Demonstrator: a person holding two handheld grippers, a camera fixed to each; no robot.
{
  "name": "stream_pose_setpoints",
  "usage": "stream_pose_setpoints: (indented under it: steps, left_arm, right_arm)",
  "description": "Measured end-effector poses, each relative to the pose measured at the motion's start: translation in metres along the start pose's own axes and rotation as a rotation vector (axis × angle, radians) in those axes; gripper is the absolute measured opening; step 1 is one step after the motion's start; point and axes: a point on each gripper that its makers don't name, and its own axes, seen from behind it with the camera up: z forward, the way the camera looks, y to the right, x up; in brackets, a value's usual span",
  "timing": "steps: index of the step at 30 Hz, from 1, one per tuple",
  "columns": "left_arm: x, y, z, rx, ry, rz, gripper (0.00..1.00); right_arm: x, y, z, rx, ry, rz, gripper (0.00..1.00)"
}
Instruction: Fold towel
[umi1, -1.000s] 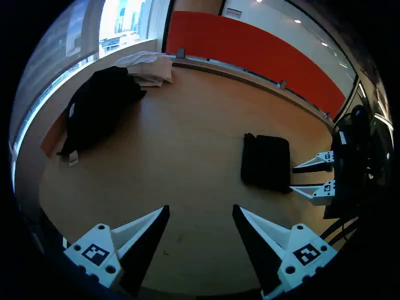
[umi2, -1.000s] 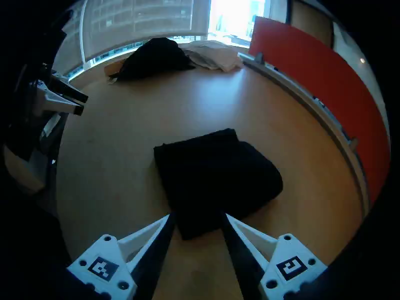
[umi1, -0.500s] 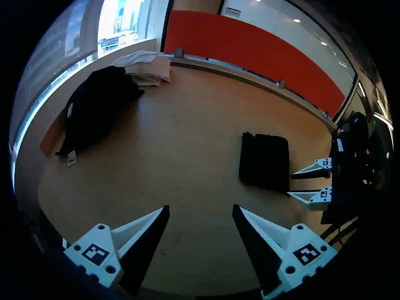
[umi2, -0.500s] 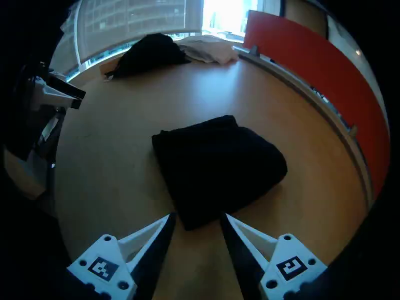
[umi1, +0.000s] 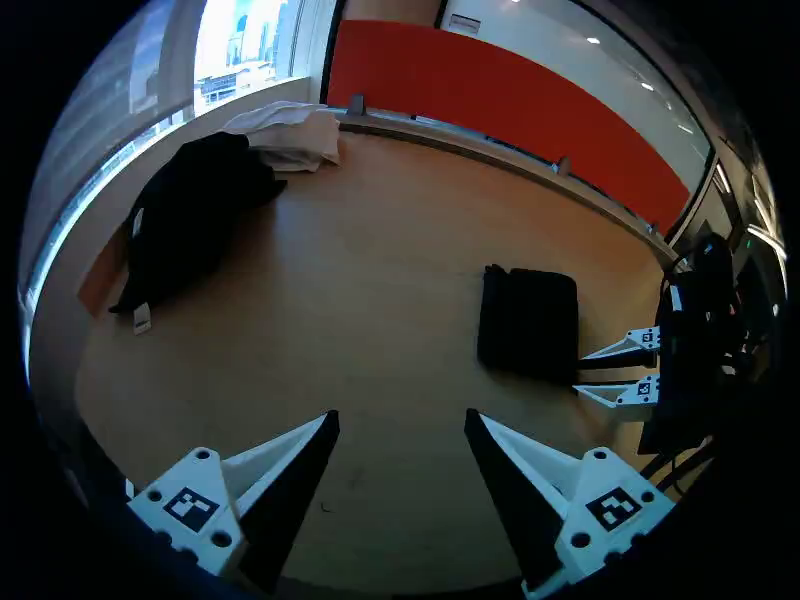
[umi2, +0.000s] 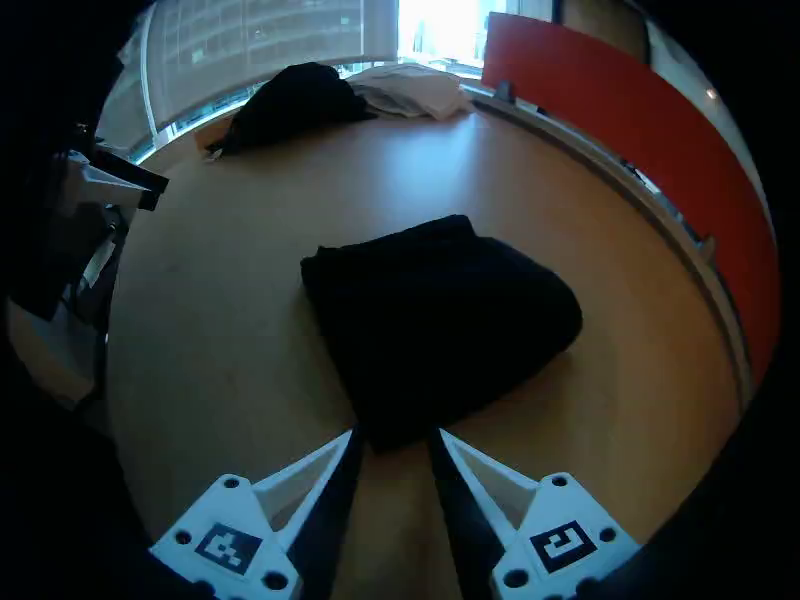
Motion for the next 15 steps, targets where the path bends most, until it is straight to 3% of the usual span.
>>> stream_pose_setpoints:
  steps: [5, 15]
  left_arm:
    - [0.0, 0.0, 0.0012, 0.001, -0.001, -0.001, 0.94]
    - [0.0002, 0.0008, 0.0036, 0.001, -0.005, 0.001, 0.94]
  right_arm:
    - [-0.0017, 0.0003, 0.0021, 0.002, 0.0, 0.007, 0.36]
    - [-0.0035, -0.0003, 0.005, -0.002, 0.0, 0.022, 0.36]
